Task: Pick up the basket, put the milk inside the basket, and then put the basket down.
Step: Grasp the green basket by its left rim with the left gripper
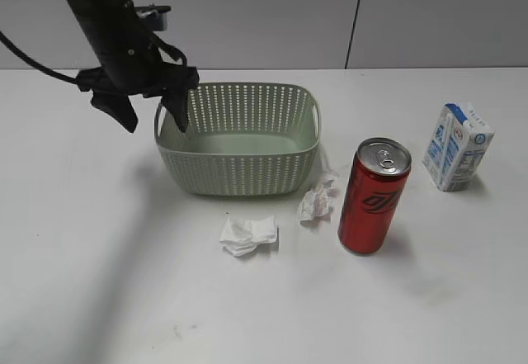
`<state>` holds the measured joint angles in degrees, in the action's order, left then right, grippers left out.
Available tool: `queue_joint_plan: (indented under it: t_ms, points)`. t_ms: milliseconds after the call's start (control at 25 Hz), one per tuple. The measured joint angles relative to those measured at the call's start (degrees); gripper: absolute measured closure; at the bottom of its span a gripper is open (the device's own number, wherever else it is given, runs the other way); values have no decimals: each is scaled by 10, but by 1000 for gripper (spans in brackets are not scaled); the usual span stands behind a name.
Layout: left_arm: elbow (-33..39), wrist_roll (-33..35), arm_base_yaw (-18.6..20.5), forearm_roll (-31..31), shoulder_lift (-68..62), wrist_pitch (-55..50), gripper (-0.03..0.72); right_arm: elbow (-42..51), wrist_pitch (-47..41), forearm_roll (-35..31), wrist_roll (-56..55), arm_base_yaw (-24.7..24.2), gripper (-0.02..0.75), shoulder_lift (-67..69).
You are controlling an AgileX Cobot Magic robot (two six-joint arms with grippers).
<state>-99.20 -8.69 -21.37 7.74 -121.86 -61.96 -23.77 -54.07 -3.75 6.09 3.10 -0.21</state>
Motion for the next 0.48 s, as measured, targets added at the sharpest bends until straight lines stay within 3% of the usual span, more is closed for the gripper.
queue_joint_plan:
  t_ms: [480]
  points:
    - [0,-39,0,3,-43,56,129,0,0,0,-13,0,167,0]
